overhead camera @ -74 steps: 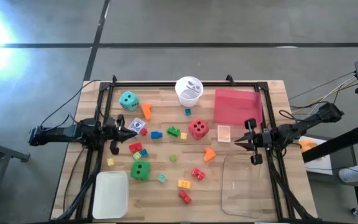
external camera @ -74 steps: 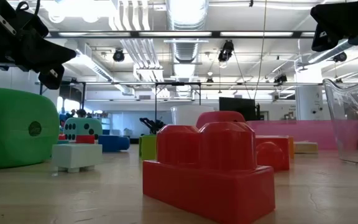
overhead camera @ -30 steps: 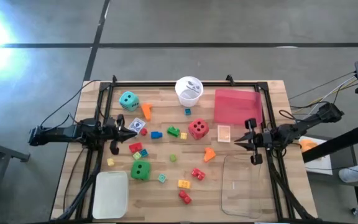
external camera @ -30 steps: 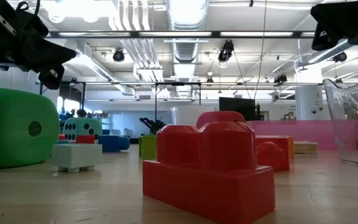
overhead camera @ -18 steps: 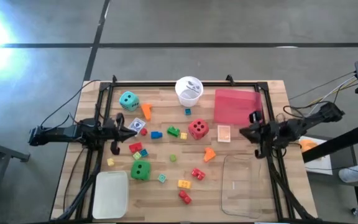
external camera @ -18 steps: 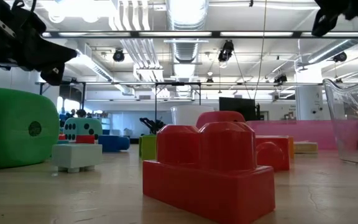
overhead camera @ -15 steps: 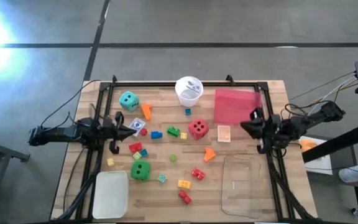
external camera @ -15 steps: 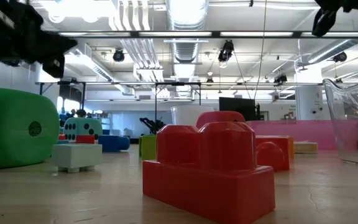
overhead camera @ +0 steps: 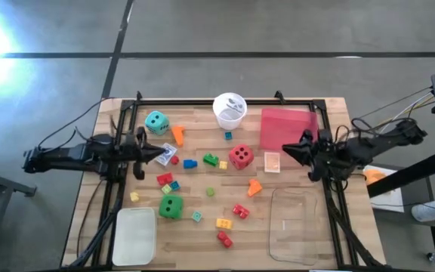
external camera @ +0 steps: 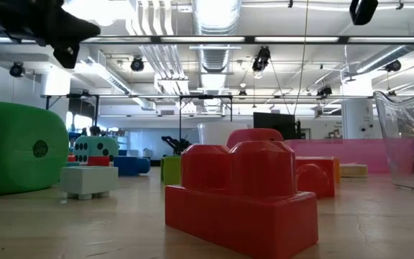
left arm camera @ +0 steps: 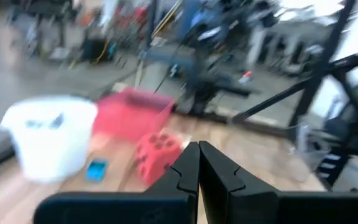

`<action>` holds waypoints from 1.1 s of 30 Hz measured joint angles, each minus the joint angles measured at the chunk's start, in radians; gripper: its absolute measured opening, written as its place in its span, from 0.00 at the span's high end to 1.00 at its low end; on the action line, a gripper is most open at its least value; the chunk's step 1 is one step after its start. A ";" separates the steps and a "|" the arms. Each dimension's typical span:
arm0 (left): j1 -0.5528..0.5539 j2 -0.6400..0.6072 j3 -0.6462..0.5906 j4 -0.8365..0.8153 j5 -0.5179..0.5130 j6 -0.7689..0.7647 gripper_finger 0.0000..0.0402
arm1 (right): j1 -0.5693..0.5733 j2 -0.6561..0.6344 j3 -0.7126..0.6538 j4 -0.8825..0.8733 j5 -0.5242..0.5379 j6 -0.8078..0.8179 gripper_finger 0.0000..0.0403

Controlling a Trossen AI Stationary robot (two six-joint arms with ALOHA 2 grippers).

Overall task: Pick & Place Toys
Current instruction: Put the red dice into the red bin

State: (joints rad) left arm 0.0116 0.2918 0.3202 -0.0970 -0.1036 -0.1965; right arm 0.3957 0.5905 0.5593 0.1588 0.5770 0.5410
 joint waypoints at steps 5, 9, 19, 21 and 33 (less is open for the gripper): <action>0.031 0.123 0.125 -0.105 -0.025 -0.086 0.97 | -0.042 0.031 0.062 -0.125 -0.001 0.157 0.93; 0.035 0.192 0.211 -0.159 -0.025 -0.089 0.97 | -0.065 0.049 0.071 -0.146 -0.023 0.168 0.93; 0.035 0.227 0.340 -0.162 -0.024 -0.171 0.97 | -0.098 0.116 0.073 -0.079 -0.081 0.216 0.93; 0.034 0.223 0.346 -0.166 -0.011 -0.211 0.97 | -0.109 0.141 0.073 -0.026 -0.080 0.220 0.93; 0.034 0.218 0.348 -0.164 -0.010 -0.358 0.97 | -0.146 0.288 0.074 0.226 -0.079 0.244 0.93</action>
State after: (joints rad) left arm 0.0456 0.5102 0.6682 -0.2615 -0.1133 -0.5550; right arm 0.2497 0.8780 0.6331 0.3850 0.4976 0.7848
